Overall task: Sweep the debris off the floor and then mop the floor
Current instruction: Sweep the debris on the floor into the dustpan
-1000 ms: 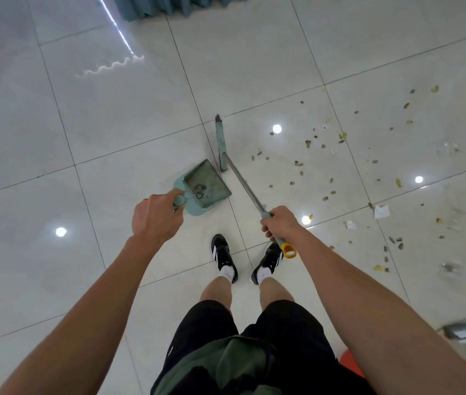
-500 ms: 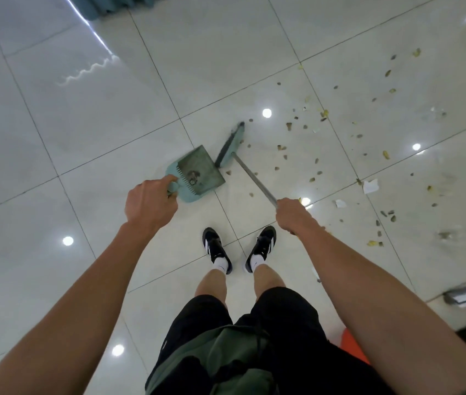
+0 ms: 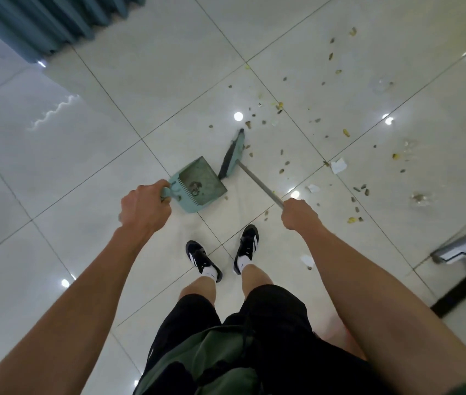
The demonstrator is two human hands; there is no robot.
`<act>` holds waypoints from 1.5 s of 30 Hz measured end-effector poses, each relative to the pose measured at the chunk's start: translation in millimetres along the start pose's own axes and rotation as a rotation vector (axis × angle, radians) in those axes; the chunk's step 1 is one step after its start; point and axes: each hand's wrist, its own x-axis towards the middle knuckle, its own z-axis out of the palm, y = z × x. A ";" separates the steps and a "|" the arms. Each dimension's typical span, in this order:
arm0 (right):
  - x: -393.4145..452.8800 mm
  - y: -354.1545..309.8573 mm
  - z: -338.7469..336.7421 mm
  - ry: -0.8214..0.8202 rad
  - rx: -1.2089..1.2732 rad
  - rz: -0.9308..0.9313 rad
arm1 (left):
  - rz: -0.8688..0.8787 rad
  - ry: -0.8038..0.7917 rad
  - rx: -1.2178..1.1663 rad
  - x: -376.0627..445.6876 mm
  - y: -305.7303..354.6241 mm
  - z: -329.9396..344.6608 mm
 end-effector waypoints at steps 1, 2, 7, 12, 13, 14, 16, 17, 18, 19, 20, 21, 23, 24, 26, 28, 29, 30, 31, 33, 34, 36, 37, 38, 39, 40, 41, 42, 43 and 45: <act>-1.3 7.6 0.5 0.006 0.003 0.004 | 0.005 0.006 0.003 -2.4 2.5 -0.6; -2.9 14.7 2.0 0.011 0.014 0.001 | 0.012 0.010 0.007 -4.7 3.5 -1.4; -22.4 37.0 16.5 0.031 0.040 -0.077 | 0.015 0.026 -0.013 -20.3 -15.2 -8.2; -53.1 19.5 37.0 0.054 0.032 -0.144 | -0.022 0.044 -0.043 -45.1 -60.0 -10.7; -59.0 11.2 42.6 0.063 0.043 -0.162 | -0.034 0.050 -0.048 -51.2 -70.6 -9.4; -63.9 2.4 48.3 0.069 0.053 -0.181 | -0.045 0.059 -0.053 -57.0 -81.6 -7.2; -72.3 -16.0 59.4 0.068 0.064 -0.211 | -0.054 0.071 -0.056 -68.3 -102.4 -1.9; -76.1 -24.9 65.0 0.068 0.068 -0.223 | -0.060 0.070 -0.058 -73.7 -111.6 0.6; -78.5 -33.5 70.7 0.067 0.074 -0.233 | -0.069 0.070 -0.062 -78.1 -120.2 3.4; -81.6 -42.0 75.2 0.062 0.078 -0.244 | -0.080 0.066 -0.066 -82.1 -127.1 6.1; -83.7 -49.5 79.6 0.057 0.082 -0.255 | -0.094 0.058 -0.065 -85.5 -132.9 8.8; -85.6 -55.9 83.9 0.049 0.086 -0.262 | -0.112 0.045 -0.063 -88.8 -137.3 11.1; -85.8 -63.8 92.6 0.028 0.085 -0.262 | -0.139 0.031 -0.060 -94.8 -141.8 14.5; -85.1 -65.6 96.7 0.016 0.080 -0.257 | -0.148 0.026 -0.057 -97.3 -142.2 15.7; -82.5 -65.2 102.9 -0.012 0.062 -0.247 | -0.168 0.017 -0.062 -101.2 -139.7 16.1; -80.0 -61.1 107.1 -0.036 0.030 -0.228 | -0.161 0.005 -0.045 -102.6 -135.6 17.0; -78.8 -58.3 108.3 -0.046 0.017 -0.216 | -0.151 -0.002 -0.034 -103.2 -132.9 17.7; -77.0 -54.4 109.0 -0.048 0.008 -0.207 | -0.142 -0.002 -0.030 -102.8 -129.9 18.5; -75.6 -49.5 108.9 -0.050 0.003 -0.197 | -0.136 0.001 -0.029 -102.2 -125.9 19.0; -74.1 -35.0 107.9 -0.049 -0.006 -0.174 | -0.107 0.005 -0.013 -98.9 -114.9 20.0; -73.7 -24.9 108.1 -0.050 -0.014 -0.161 | -0.088 0.002 0.004 -96.5 -108.1 21.0; -74.9 -2.9 109.6 -0.061 -0.036 -0.126 | -0.054 -0.010 0.025 -91.7 -92.3 22.5; -76.7 7.9 109.1 -0.062 -0.045 -0.103 | -0.037 -0.018 0.028 -89.2 -83.5 23.0; -78.0 18.5 108.1 -0.057 -0.051 -0.083 | -0.018 -0.019 0.029 -86.2 -74.8 23.7; -80.0 27.7 105.6 -0.049 -0.054 -0.064 | 0.005 -0.021 0.031 -83.0 -65.6 23.9; -81.4 36.6 103.3 -0.039 -0.062 -0.052 | 0.028 -0.021 0.036 -79.4 -56.6 23.7; -82.9 45.0 100.3 -0.032 -0.069 -0.037 | 0.049 -0.026 0.043 -75.9 -47.2 22.7; -84.0 53.0 96.9 -0.025 -0.070 -0.020 | 0.068 -0.030 0.051 -71.5 -38.0 22.1; -85.3 60.7 93.0 -0.020 -0.069 0.001 | 0.086 -0.033 0.061 -67.7 -28.8 20.6; -85.9 76.0 87.1 -0.005 -0.057 0.040 | 0.117 -0.031 0.084 -59.1 -11.6 18.2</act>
